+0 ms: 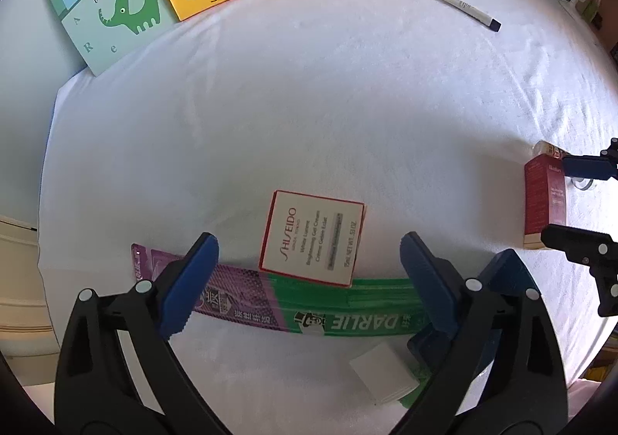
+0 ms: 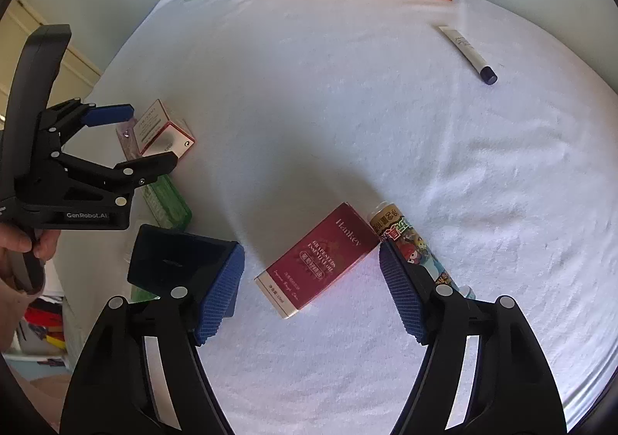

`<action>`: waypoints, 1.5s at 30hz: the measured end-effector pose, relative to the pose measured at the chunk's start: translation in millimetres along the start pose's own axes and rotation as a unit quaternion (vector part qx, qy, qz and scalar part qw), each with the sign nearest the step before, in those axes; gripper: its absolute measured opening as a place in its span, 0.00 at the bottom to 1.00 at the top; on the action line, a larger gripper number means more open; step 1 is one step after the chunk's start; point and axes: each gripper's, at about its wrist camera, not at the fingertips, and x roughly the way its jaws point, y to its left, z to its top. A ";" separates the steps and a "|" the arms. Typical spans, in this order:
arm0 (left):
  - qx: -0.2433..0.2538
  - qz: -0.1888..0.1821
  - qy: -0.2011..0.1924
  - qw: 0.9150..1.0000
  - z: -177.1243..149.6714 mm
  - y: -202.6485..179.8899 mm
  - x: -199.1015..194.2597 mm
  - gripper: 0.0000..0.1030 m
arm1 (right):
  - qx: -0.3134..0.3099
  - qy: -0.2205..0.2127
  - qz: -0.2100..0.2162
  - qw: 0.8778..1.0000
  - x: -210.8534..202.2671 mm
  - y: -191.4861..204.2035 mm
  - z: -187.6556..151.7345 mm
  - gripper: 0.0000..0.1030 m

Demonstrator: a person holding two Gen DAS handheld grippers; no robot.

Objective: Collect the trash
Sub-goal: 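Grasp the white-red Shiseido box with the left tool while the right tool grasps the dark red box, then carry both boxes to the teal wastebasket and open both tools over it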

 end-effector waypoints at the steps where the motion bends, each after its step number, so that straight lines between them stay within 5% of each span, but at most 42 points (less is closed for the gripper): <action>1: 0.006 0.003 0.000 1.000 2.3 -1.6 2.5 0.84 | 0.000 0.000 -0.002 1.000 1.2 0.4 0.3 0.70; 2: 0.011 0.004 0.001 1.000 4.2 -3.0 5.0 0.77 | 0.000 0.000 -0.005 1.000 2.2 1.3 0.1 0.69; 6: 0.019 -0.009 0.015 1.000 9.9 -6.3 16.7 0.48 | 0.008 0.007 -0.007 1.000 8.0 -0.5 -0.9 0.40; 8: 0.015 -0.022 0.013 1.000 11.5 -4.8 18.8 0.42 | 0.014 0.005 -0.007 1.000 7.6 -2.8 0.0 0.35; 18: 0.000 -0.024 -0.002 1.000 11.1 1.2 5.1 0.41 | 0.004 -0.017 -0.008 1.000 -16.6 -14.1 5.2 0.30; 27: -0.022 0.000 -0.034 0.999 -14.4 9.2 -40.3 0.41 | -0.036 -0.045 0.007 0.998 -42.5 15.1 4.9 0.30; 37: -0.100 0.043 -0.043 0.993 -81.2 42.3 -80.6 0.42 | -0.134 -0.057 0.048 0.988 -52.3 87.2 6.4 0.30; 45: -0.206 0.077 -0.023 0.975 -169.3 79.1 -99.5 0.42 | -0.246 -0.035 0.098 0.964 -46.0 173.6 -3.6 0.30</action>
